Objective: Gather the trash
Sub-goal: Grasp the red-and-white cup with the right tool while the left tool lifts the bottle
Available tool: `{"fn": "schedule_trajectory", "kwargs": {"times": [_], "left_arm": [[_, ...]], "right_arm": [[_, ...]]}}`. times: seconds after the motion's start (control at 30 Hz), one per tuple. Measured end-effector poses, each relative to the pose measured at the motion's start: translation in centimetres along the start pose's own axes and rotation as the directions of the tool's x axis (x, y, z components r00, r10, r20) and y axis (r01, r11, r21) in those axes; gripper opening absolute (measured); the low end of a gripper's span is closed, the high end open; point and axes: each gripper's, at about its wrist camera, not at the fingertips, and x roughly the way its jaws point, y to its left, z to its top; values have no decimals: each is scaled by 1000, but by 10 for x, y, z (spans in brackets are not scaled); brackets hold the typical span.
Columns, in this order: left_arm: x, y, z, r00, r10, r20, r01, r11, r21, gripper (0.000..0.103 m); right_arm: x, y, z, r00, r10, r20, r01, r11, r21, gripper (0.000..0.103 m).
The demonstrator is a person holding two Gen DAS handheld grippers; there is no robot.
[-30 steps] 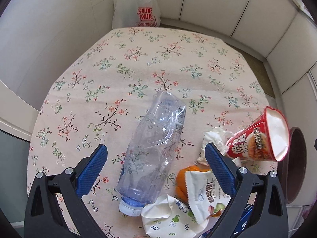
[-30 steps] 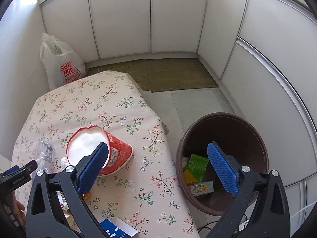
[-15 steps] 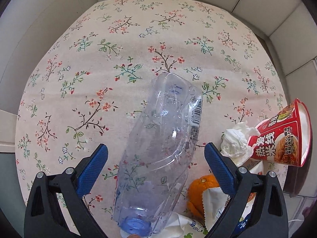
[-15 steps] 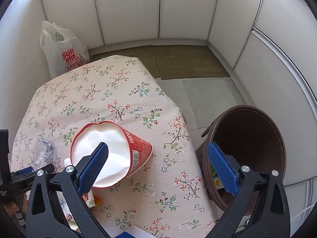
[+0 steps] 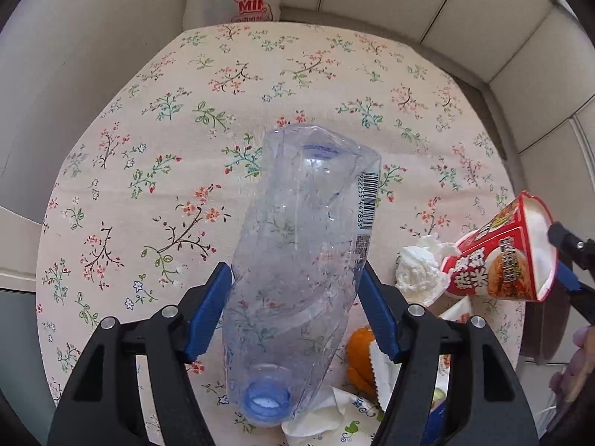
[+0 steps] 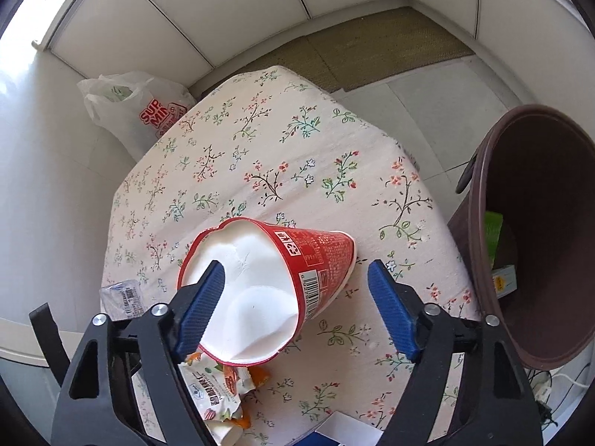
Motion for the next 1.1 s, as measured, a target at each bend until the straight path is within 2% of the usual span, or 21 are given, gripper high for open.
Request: {"fn": "schedule_trajectory", "kwargs": {"times": [0.1,0.17,0.33,0.4,0.47,0.57,0.77,0.97,1.1], "left_arm": [[-22,-3,0,998,-43,44,44,999,-4,66],[-32,-5,3,996,-64,67,64,998,-1,61],[-50,-10,1,990,-105,92,105,994,8,61],[-53,-10,0,989,-106,101,105,994,13,61],[-55,-8,-1,989,-100,109,99,995,11,61],[-58,-4,-2,989,-98,113,99,995,-1,61],[-60,2,-1,988,-95,120,98,995,-22,61],[-61,-2,-4,987,-95,131,98,995,-14,61],[-67,0,-4,983,-97,155,102,995,-23,61]], "right_arm": [[-1,-5,-5,1000,21,-11,-21,999,36,54],[-3,-9,-10,998,59,-23,-57,996,71,53],[-13,-8,-21,994,111,-19,-109,991,78,46],[-13,-6,-22,991,133,-22,-131,989,75,33],[-7,-7,-22,992,123,-36,-121,990,70,26],[-6,-11,-23,991,128,-25,-126,989,77,24],[-16,-9,-24,988,155,18,-156,986,55,4],[-23,0,-24,986,161,38,-162,987,0,3],[-36,7,-24,982,172,83,-169,985,-36,2]]}}
